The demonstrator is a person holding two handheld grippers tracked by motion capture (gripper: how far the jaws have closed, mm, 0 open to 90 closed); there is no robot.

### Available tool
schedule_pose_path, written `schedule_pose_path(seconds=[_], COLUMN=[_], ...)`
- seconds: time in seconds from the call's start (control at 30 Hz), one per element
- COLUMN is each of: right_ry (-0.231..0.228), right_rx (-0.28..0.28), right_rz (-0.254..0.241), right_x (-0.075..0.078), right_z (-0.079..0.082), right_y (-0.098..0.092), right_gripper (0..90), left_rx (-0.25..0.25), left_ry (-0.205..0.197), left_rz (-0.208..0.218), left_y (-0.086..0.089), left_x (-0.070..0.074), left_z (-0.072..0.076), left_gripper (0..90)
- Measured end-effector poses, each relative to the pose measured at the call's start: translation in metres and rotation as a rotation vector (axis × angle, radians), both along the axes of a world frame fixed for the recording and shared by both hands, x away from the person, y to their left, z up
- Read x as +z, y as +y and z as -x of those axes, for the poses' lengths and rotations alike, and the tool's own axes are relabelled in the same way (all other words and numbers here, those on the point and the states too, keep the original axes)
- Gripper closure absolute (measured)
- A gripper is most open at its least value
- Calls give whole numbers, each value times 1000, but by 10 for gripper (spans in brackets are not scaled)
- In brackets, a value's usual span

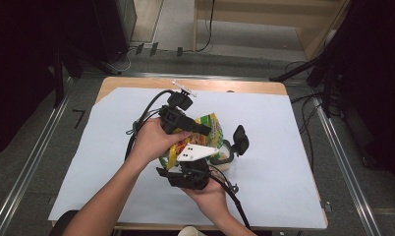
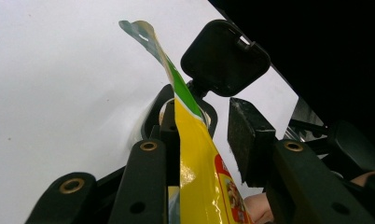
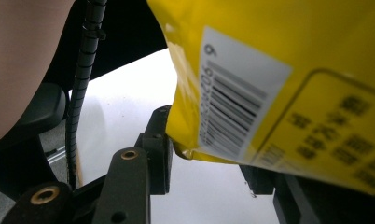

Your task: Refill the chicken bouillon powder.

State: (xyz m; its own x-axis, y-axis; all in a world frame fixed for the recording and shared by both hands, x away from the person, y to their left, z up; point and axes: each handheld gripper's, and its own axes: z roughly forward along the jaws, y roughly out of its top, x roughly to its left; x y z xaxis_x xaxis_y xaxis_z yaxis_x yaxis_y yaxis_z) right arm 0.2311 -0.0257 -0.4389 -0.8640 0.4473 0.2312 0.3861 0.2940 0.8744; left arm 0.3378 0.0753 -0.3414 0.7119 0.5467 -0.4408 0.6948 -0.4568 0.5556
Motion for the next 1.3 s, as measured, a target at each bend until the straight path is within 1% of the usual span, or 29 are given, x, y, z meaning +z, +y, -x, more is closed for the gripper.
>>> schedule_pose_path(seconds=[0.23,0.47,0.67,0.93,1.07,1.13,1.3], right_ry=[2,9,11,8,11,11,9], right_rx=[0,-6,-7,-8,-11,-13,-15], right_rz=[0,0,-2,0,-7,-12,-16], right_x=[1,0,-1,0,1,2,2], right_z=[0,1,1,1,1,2,2], right_y=[0,0,0,0,0,0,1], right_gripper=[608,608,608,608,607,607,609], left_rx=[-2,-6,-5,-3,-5,0,-3], left_ry=[8,15,20,12,2,1,-2], left_rz=[9,2,5,6,5,11,9], left_y=[1,0,0,-1,0,0,-1], left_x=[0,-2,-3,-2,1,2,3], left_z=[-1,-2,-2,-1,0,1,1], left_gripper=[683,683,684,684,687,687,685])
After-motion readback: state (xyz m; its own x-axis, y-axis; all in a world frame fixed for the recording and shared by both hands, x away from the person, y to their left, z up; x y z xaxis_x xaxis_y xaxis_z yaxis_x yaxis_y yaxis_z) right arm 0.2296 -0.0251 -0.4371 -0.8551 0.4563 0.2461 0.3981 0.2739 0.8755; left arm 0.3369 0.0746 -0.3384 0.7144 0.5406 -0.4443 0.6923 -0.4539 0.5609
